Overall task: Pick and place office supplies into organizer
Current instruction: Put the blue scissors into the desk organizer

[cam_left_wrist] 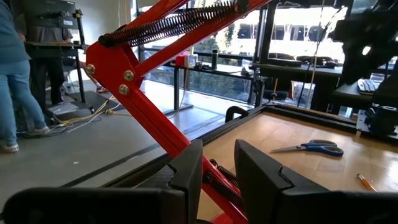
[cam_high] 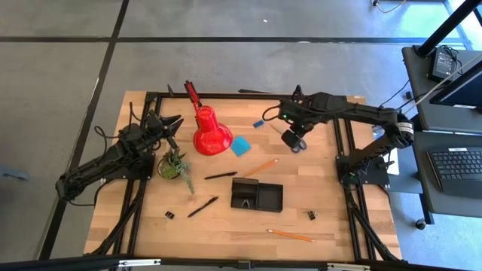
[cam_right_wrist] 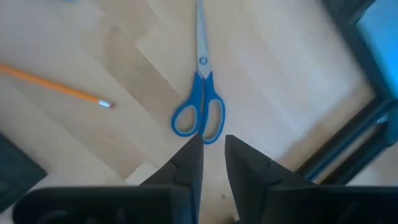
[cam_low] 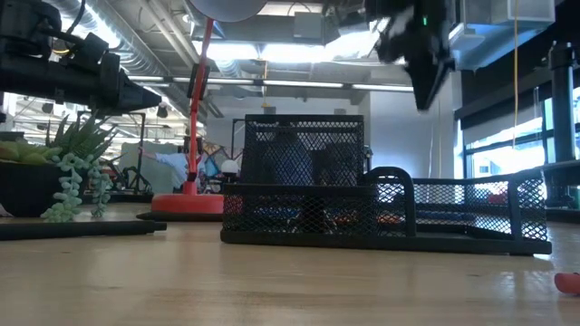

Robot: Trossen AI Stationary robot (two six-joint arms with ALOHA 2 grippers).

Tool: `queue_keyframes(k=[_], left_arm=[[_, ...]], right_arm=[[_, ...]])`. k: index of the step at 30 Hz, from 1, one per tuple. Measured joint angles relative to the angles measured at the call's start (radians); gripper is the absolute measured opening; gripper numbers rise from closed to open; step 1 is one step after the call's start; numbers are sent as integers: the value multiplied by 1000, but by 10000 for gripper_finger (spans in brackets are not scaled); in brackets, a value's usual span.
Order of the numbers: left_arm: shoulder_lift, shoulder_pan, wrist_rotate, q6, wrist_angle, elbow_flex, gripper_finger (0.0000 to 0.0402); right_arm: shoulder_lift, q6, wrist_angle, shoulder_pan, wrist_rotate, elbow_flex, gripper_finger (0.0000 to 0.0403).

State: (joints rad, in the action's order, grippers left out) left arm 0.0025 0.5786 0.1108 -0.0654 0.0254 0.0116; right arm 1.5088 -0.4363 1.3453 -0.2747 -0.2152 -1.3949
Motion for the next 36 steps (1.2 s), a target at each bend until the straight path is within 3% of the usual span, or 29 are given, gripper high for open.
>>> queue_keyframes(k=[11,22,36], left_arm=[[0,0,0,0,0,0,88],[0,0,0,0,0,0,88],[0,0,0,0,0,0,88]], right_arm=[[0,76,-346,-137,104,370,71],[0,73,-443,-163,104,484,74],[0,79,-483,-166,104,484,203]])
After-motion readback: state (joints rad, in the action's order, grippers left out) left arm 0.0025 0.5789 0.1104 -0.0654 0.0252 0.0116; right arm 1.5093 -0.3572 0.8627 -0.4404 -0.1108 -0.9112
